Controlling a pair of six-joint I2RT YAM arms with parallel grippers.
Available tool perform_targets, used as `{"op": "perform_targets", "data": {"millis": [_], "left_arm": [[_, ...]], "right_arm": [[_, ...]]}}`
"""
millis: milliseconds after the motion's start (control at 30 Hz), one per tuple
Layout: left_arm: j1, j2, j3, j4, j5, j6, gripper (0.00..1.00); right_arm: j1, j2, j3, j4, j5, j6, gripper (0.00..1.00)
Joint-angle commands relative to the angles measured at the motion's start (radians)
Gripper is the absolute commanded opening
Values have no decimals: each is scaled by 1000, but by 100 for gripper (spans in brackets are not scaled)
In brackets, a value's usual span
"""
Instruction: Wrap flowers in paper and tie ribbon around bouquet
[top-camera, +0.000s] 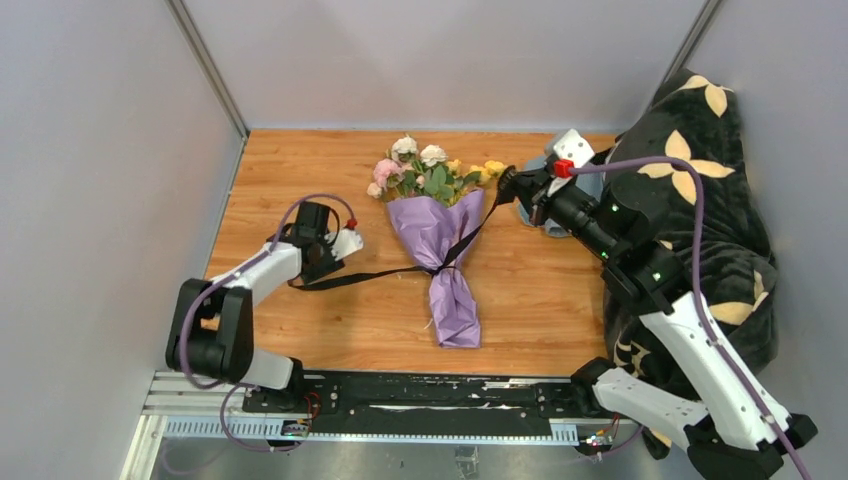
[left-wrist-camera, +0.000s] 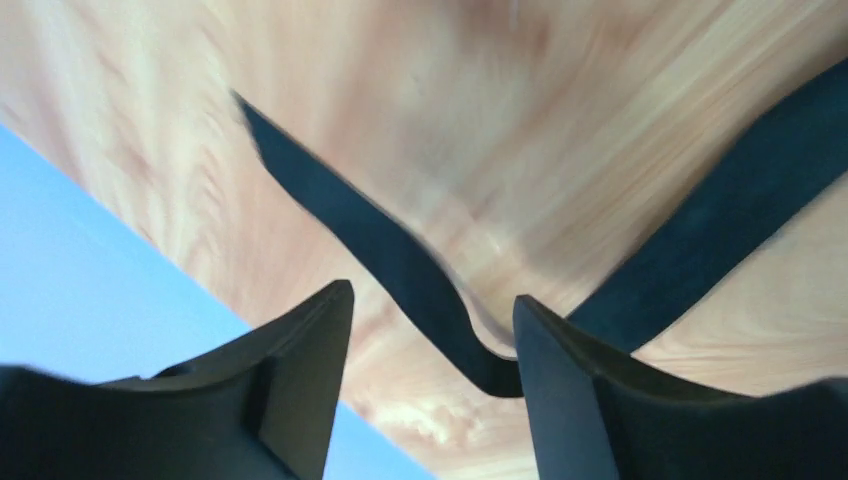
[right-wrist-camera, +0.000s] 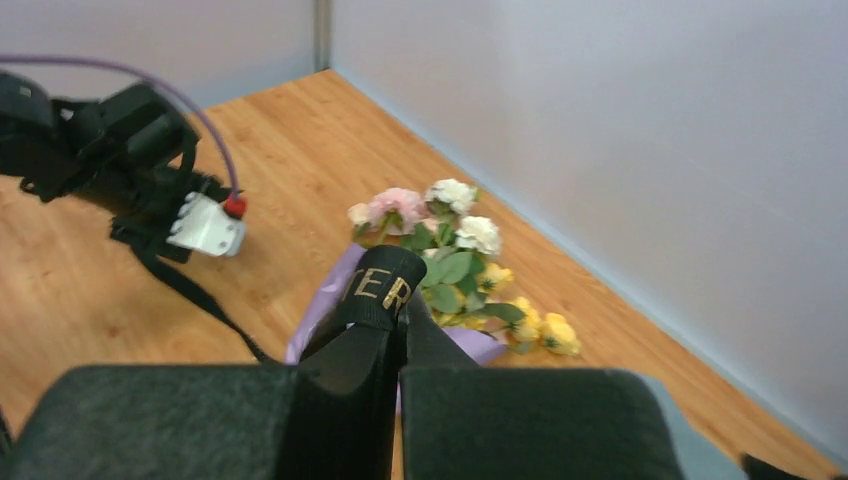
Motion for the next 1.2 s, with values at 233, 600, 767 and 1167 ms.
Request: {"op": "perform_targets", "data": {"millis": [233, 600, 767, 1167], "left_arm": [[-355, -143, 31, 46, 699, 78, 100], [-437, 40, -14, 306, 515, 79, 78], [-446, 45, -11, 208, 464, 144, 0], [-276, 3, -191, 333, 237, 241, 0]], "right_arm": [[-10, 131, 20, 69, -233, 90, 0], [-14, 131, 41, 90, -231, 106, 0], [-72, 108, 122, 66, -110, 103, 0], [-289, -140, 35, 27, 65, 119, 0]]}}
